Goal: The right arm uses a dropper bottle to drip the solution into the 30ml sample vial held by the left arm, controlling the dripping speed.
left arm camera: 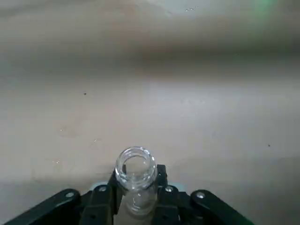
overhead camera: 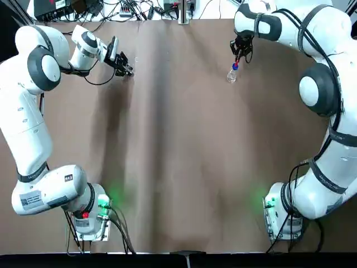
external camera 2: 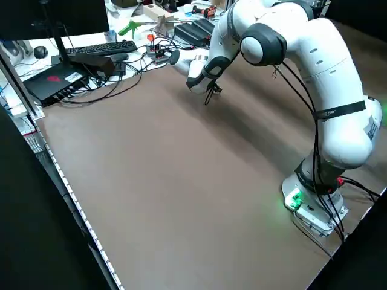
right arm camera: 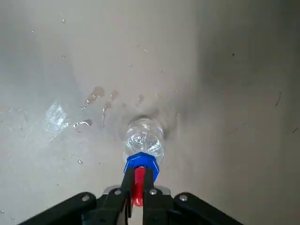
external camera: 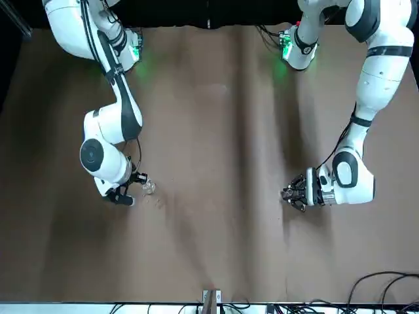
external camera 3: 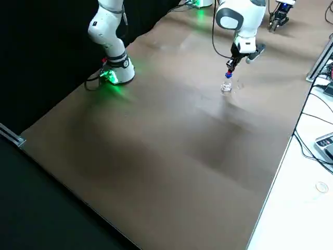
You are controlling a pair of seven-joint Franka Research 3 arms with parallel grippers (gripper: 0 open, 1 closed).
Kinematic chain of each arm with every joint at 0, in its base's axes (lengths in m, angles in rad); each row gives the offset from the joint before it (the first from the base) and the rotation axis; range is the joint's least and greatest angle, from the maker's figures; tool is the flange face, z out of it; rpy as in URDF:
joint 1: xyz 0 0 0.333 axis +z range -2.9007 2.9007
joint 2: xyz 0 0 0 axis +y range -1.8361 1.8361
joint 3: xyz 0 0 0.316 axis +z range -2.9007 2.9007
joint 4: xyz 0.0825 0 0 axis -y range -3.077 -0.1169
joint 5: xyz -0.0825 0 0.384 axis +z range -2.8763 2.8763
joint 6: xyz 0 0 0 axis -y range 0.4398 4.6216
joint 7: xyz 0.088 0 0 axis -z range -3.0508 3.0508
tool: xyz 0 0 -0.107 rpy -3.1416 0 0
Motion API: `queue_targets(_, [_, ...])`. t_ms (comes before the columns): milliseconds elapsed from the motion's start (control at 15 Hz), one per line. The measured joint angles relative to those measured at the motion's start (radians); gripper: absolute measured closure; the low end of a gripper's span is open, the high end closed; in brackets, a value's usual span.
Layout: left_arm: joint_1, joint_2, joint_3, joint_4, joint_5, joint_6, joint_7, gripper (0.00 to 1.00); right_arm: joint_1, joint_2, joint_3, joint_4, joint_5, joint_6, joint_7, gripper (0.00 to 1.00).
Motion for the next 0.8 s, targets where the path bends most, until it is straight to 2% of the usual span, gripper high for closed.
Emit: queue_targets(800, [-0.005,-0.007,-0.007,0.012,-0.003,0.000,-0.026,0.69,-0.003,-0.080,-0.009,0.027,0.000,-0.126,0.000,0.89])
